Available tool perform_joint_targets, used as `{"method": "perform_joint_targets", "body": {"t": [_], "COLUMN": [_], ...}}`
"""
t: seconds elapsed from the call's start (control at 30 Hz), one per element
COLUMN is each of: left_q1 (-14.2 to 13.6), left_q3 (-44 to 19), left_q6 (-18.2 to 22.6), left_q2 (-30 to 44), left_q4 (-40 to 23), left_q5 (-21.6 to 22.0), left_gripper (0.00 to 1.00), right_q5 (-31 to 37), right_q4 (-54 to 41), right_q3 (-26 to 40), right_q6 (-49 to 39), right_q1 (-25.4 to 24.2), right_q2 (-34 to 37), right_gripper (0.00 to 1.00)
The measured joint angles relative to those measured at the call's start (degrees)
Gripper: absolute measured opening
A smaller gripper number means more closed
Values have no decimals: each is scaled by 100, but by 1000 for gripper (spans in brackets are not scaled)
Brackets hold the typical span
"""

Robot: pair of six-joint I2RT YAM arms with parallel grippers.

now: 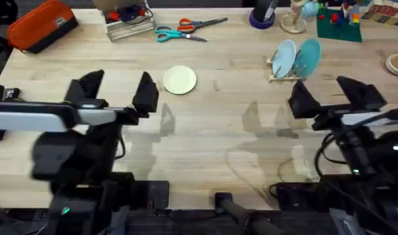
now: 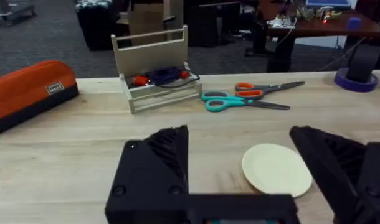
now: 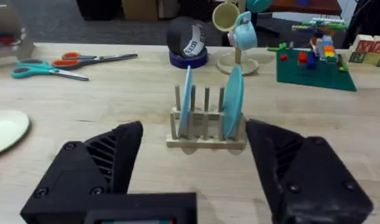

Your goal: Pick up the plates from the table one by one and place each into a slot on the dish rack.

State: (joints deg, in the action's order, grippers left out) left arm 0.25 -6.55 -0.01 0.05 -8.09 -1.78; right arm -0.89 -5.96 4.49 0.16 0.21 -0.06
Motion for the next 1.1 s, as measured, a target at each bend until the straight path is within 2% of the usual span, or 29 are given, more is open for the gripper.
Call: {"method": "perform_joint_targets", "body": {"t": [0.3, 0.43, 0.57, 0.8, 1.1], "left_q1": [-2, -2, -2, -2, -2], "left_q3": [-1950, -2996, -4033, -5718, -7276], "left_q6": [0, 0, 0, 0, 0], "left_q2": [23, 348, 982, 2473, 4541], "left_q4": [-1800, -2550, -3239, -4802, -6302], "left_q5": [-11, -11, -25, -207, -448], "left_gripper": [993, 992, 992, 993, 993], "right_q5": [-4, -4, -4, -24, -42], "right_q4": [-1352, -1854, -2385, -3763, -5351], "right_q3": [1608, 2399, 3225, 4763, 6540], "right_q6": [-2, -3, -2, -2, -2], "right_q1": [0, 0, 0, 0, 0], "right_q2": [10, 307, 995, 2603, 4535], "right_gripper": [995, 994, 995, 995, 995]}}
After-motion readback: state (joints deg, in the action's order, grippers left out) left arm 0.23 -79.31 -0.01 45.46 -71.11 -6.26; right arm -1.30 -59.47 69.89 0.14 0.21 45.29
